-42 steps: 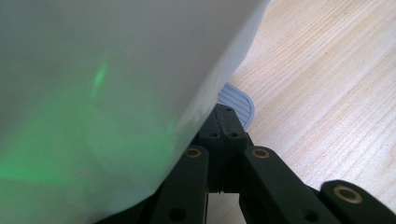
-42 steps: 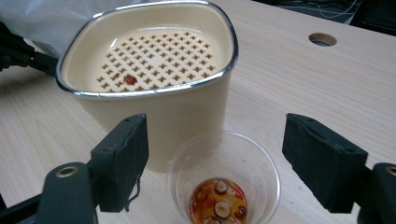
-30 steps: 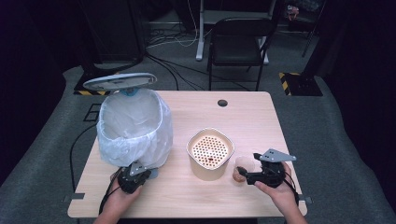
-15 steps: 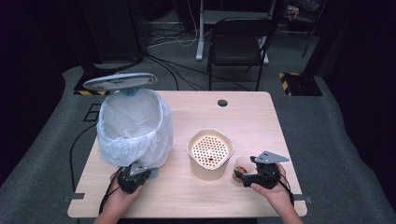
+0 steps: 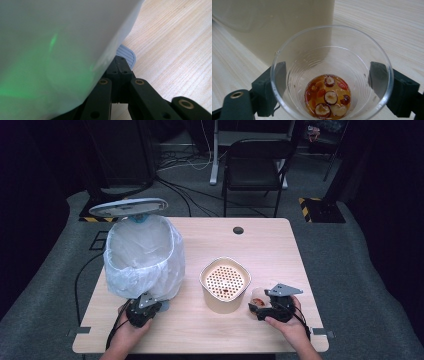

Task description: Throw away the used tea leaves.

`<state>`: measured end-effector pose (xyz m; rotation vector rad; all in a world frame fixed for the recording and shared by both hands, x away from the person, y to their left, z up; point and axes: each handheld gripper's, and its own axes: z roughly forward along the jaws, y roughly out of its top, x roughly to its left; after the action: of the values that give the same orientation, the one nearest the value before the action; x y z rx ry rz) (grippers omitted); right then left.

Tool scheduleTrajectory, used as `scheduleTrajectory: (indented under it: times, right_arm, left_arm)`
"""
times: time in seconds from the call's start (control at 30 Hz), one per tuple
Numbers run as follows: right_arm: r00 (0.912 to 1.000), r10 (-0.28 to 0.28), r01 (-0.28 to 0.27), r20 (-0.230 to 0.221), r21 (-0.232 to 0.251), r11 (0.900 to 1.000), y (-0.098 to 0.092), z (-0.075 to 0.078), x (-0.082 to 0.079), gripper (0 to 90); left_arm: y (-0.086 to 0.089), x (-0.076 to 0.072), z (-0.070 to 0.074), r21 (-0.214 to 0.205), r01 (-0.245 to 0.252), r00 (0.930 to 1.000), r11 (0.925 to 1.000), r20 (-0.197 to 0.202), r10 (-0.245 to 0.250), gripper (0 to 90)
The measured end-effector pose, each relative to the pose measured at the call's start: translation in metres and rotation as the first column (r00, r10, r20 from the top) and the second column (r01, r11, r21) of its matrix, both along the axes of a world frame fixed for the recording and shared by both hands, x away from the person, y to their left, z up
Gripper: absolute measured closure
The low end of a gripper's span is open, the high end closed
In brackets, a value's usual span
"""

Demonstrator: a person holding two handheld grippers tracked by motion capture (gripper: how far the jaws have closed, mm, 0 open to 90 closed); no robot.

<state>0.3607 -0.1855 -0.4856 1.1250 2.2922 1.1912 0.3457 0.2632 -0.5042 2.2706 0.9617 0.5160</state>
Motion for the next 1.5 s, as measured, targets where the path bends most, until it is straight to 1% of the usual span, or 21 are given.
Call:
scheduleTrajectory:
  times: [0.03,0.13,0.2,0.27,0.4,0.5,0.57,0.7,0.83,0.97,1.0,1.07,1.1,1.13,1.2,1.23,1.5]
  right_arm:
    - [1.0,0.003,-0.003,0.007,-0.003,1.0,0.0,0.0,0.001,15.4]
    - [1.0,0.005,-0.005,0.003,-0.013,0.9999,0.001,-0.001,0.001,16.5]
    - [1.0,0.0,0.0,0.009,-0.01,0.9999,0.001,-0.002,0.002,18.0]
    - [0.9999,-0.005,0.005,0.01,-0.009,0.9999,0.001,-0.002,0.002,19.9]
    - [0.9994,0.007,-0.006,0.033,-0.016,0.9999,0.001,-0.001,0.002,25.9]
    - [0.9992,0.005,-0.004,0.041,-0.015,0.9999,0.001,-0.001,0.002,26.8]
    - [0.9984,0.012,-0.01,0.055,-0.029,0.9995,0.0,-0.001,0.002,27.2]
    - [0.9977,0.012,-0.01,0.067,-0.037,0.9993,0.001,0.001,0.001,28.1]
    - [0.9969,0.014,-0.011,0.077,-0.029,0.9995,0.0,0.004,0.001,29.2]
    - [0.9971,0.007,-0.006,0.076,-0.019,0.9998,-0.002,0.008,0.0,30.3]
    - [0.9965,0.017,-0.015,0.082,-0.025,0.9996,-0.003,0.009,0.001,30.7]
    - [0.9971,0.016,-0.015,0.074,-0.021,0.9997,-0.003,0.01,0.0,31.7]
    - [0.9963,0.027,-0.025,0.081,-0.024,0.9994,-0.004,0.011,0.001,32.4]
    - [0.9968,0.016,-0.014,0.078,-0.018,0.9997,-0.004,0.012,0.001,32.7]
    - [0.9964,0.022,-0.021,0.081,-0.019,0.9996,-0.005,0.013,0.001,33.4]
    - [0.9969,0.015,-0.014,0.078,-0.014,0.9998,-0.005,0.014,0.001,33.9]
    - [0.9961,0.019,-0.019,0.086,0.002,0.9998,-0.009,0.019,0.0,38.9]
  left_arm:
    - [0.0,0.0,0.0,0.0,0.0,1.0,1.0,0.0,0.0,90.0]
    - [0.0,0.0,0.0,0.0,0.001,1.0,1.0,0.0,-0.001,90.0]
    - [0.0,0.0,0.0,0.0,0.001,1.0,1.0,0.0,-0.001,90.0]
    - [0.0,0.0,0.0,0.0,0.001,1.0,1.0,0.0,-0.001,90.0]
    - [0.0,0.0,0.0,0.0,0.001,1.0,1.0,0.0,-0.001,90.0]
    - [0.0,0.0,0.0,0.001,0.002,1.0,1.0,-0.001,-0.002,90.0]
    - [0.0,0.0,0.0,0.0,0.001,1.0,1.0,0.0,-0.001,90.0]
    - [0.0,0.0,0.0,0.0,0.001,1.0,1.0,-0.001,-0.001,90.0]
    - [0.0,0.0,0.0,0.0,0.002,1.0,1.0,0.0,-0.002,90.0]
    - [0.0,0.0,0.0,0.0,0.002,1.0,1.0,-0.001,-0.002,90.0]
    - [0.0,0.0,0.0,0.0,0.002,1.0,1.0,-0.001,-0.002,90.0]
    - [0.0,0.0,0.0,0.0,0.002,1.0,1.0,-0.001,-0.002,90.0]
    - [0.0,0.0,0.0,0.0,0.002,1.0,1.0,-0.001,-0.002,90.0]
    - [0.0,0.0,0.0,0.0,0.002,1.0,1.0,-0.001,-0.002,90.0]
    - [0.0,0.0,0.0,0.001,0.001,1.0,1.0,-0.001,-0.001,90.0]
    - [0.0,0.0,0.0,0.0,0.001,1.0,1.0,-0.001,-0.001,90.0]
    - [0.0,0.0,0.0,0.0,0.001,1.0,1.0,-0.002,-0.001,90.0]
